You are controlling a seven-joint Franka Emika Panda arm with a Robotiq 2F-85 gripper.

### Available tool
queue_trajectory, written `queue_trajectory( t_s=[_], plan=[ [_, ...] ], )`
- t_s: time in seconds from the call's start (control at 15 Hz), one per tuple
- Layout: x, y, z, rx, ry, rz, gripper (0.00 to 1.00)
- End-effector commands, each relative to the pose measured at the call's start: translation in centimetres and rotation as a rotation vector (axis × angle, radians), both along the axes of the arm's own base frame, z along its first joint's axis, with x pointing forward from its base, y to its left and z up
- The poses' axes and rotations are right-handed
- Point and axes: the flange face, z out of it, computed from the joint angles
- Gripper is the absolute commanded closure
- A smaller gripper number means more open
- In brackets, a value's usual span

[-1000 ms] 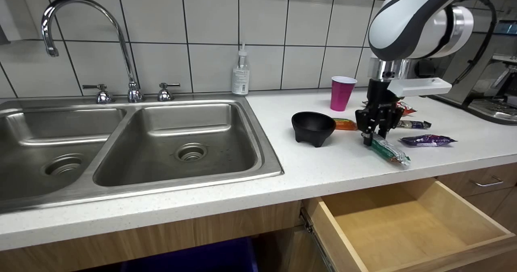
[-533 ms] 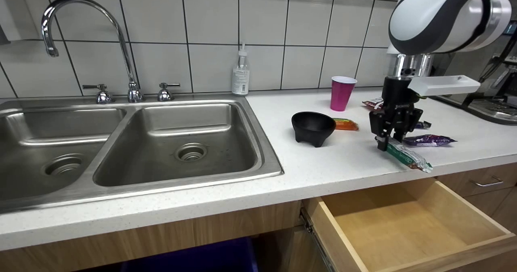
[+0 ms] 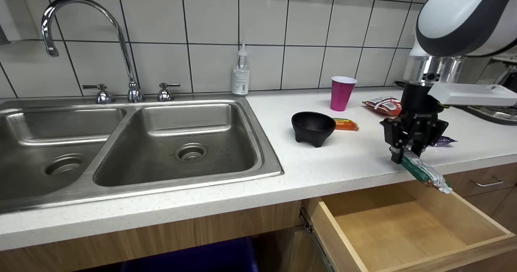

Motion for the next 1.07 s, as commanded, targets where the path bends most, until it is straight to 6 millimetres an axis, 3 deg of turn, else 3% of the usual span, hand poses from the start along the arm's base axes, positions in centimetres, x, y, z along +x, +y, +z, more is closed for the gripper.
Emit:
queue_trajectory(
  t_s=[0.0,0.53,1.0],
  plan=[
    [-3.4,0.4,0.9,0.022,-0.045,-0.123,0.82],
    [-7.5,-0.1,-0.5,0.013,-0.113,-0.36,0.82],
    [-8.7,-1.2,-2.6,-0.014,-0.139,-0.568,0.82]
  ],
)
